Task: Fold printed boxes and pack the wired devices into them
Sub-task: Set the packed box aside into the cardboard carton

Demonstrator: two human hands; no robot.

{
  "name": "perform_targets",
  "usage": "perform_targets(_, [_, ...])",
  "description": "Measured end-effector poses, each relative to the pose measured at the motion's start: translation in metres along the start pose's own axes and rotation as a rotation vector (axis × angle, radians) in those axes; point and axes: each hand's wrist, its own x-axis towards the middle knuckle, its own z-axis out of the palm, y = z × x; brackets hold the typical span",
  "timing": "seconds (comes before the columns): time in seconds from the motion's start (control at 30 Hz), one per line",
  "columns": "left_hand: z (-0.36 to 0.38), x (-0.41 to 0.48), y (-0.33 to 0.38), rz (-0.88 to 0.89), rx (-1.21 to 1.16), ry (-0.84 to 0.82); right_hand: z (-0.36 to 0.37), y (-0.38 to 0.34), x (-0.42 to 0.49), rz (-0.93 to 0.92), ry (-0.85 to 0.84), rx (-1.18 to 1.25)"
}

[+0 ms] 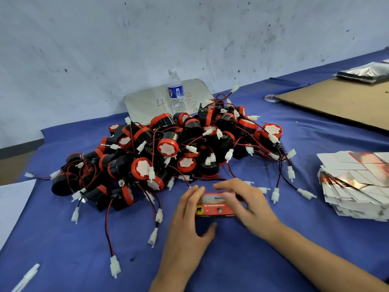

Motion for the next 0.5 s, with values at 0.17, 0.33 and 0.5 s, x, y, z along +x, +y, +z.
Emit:
perform_targets(0.17, [-0.001, 0.001, 0.002, -0.071, -0.086, 0.049, -0.002, 0.0, -0.004, 0.032, -0.095, 0.02])
perform_targets(0.33, [-0.004, 0.004, 0.002, -0.087, -0.129, 0.027, 0.006, 0.001, -0.003, 0.073, -0.114, -0.127])
perform_targets(0.5, [-0.003, 0.003, 0.006, -0.132, -0.211, -0.012, -0.002, -0.006, -0.005, 0.196, -0.083, -0.04])
